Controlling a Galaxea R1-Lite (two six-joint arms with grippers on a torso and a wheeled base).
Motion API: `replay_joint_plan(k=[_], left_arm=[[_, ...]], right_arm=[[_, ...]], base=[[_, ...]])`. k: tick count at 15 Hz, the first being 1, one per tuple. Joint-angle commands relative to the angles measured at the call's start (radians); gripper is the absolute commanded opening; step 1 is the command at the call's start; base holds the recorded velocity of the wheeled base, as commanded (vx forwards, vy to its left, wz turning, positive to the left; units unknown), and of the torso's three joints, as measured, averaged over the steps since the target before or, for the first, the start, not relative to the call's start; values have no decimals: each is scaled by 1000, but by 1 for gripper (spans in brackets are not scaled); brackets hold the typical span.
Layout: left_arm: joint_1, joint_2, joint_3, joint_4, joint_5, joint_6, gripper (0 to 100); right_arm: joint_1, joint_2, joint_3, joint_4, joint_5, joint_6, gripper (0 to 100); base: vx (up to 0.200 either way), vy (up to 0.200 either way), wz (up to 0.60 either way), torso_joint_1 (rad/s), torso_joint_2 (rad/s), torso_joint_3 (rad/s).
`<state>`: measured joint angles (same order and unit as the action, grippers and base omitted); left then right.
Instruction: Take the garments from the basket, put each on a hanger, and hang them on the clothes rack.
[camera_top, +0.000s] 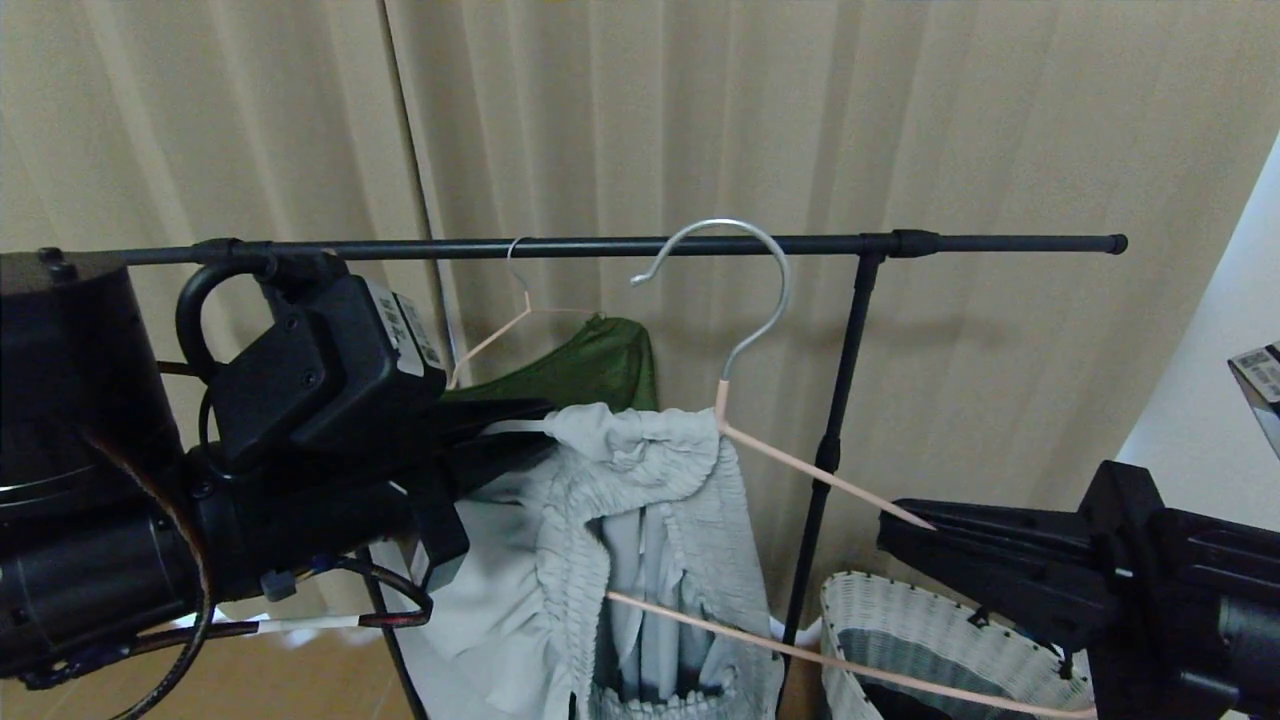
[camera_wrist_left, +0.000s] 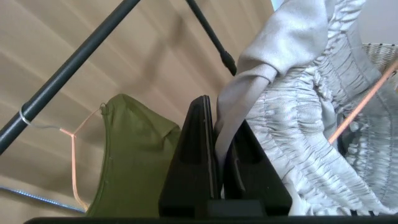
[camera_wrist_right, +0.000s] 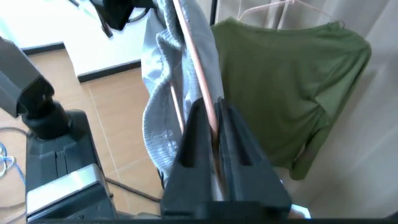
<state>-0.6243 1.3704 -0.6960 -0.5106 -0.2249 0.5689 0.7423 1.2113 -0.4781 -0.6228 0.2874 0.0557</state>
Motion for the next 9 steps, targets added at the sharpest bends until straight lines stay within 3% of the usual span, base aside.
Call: replay_joint_plan(k=[1,2,6,8,9], left_arm=[[5,-2,0,-3,4,0,0],[11,-2,0,-3,16,0,0],[43,-5,6,0,228,-4,0],[49,-5,6,-2,303,-14,0],[49,-5,1,-2,354,-55,0]], right_arm=[[-3,-1,3,5,-5,-4,100],[-6,-7,4,6,-5,-16,100],[-143,-82,12,18,-8,-109,100],[-192,-119,13,34,-11,-114,100],[-232,-160,18,66,-13,-114,100]], base=[[0,0,0,0,0,0],[0,0,0,0,0,0],[0,0,0,0,0,0],[0,0,0,0,0,0],[0,0,0,0,0,0]])
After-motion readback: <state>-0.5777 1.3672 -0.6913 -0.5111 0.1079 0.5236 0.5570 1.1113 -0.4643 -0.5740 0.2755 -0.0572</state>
